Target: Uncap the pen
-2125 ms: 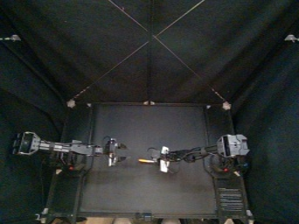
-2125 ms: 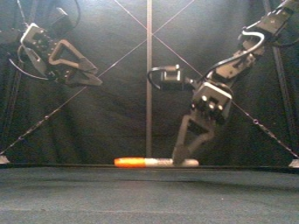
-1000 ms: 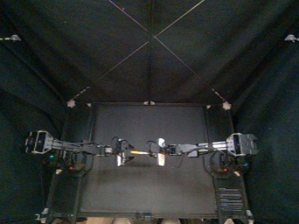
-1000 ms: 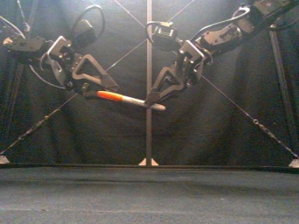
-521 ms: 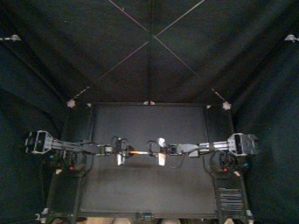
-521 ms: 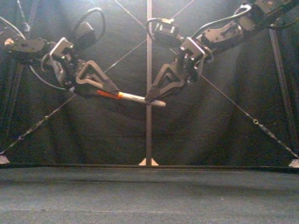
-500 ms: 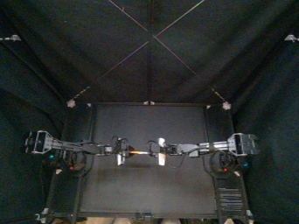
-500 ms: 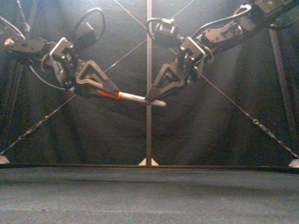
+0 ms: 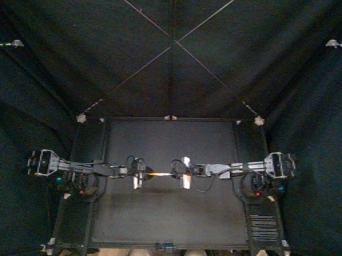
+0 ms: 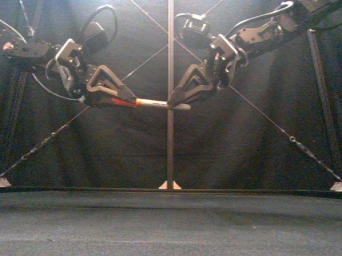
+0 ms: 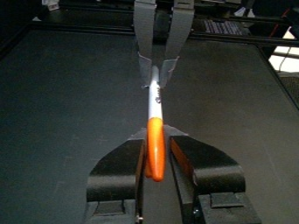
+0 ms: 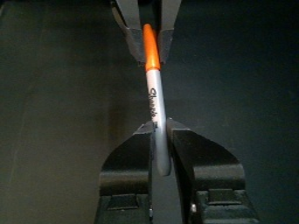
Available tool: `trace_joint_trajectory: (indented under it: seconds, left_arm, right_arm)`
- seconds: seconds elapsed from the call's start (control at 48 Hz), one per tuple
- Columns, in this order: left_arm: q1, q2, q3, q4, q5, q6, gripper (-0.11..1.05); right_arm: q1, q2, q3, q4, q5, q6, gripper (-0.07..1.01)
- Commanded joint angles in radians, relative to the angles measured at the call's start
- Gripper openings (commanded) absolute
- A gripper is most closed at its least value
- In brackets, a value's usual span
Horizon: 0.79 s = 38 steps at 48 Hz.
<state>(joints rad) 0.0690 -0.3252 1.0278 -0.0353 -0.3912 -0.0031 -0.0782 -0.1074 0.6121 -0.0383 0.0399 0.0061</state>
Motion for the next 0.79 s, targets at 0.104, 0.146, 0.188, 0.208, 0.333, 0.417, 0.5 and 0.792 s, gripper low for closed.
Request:
trace_joint_trajectory:
  seconds: [0.104,0.146,0.188,0.208,0.333,0.417,0.5,0.792]
  left_arm:
    - [0.003,-0.040,0.015,-0.002,0.006,0.0015,0.58]
    - [0.003,-0.049,0.021,-0.003,0.009,0.0015,0.58]
    - [0.003,-0.057,0.026,-0.003,0.012,0.0015,0.58]
    - [0.003,-0.060,0.029,-0.002,0.012,0.0015,0.58]
    - [-0.002,-0.084,0.048,-0.003,0.012,0.0015,0.58]
    - [-0.002,-0.098,0.058,-0.002,0.012,0.0015,0.58]
    - [-0.003,-0.112,0.067,-0.002,0.012,0.0015,0.58]
    - [-0.003,-0.161,0.094,-0.003,0.012,0.0015,0.58]
  right_arm:
    - [-0.003,-0.064,0.023,0.009,-0.002,0.003,0.47]
    - [-0.003,-0.071,0.029,0.011,-0.002,0.003,0.47]
    - [-0.005,-0.075,0.035,0.011,-0.002,0.003,0.47]
    - [-0.005,-0.078,0.038,0.012,-0.002,0.003,0.47]
    - [-0.006,-0.101,0.058,0.014,-0.002,0.005,0.47]
    - [-0.009,-0.115,0.071,0.014,-0.002,0.005,0.47]
    - [-0.014,-0.130,0.081,0.014,-0.002,0.005,0.47]
    - [-0.017,-0.178,0.120,0.014,-0.005,0.005,0.47]
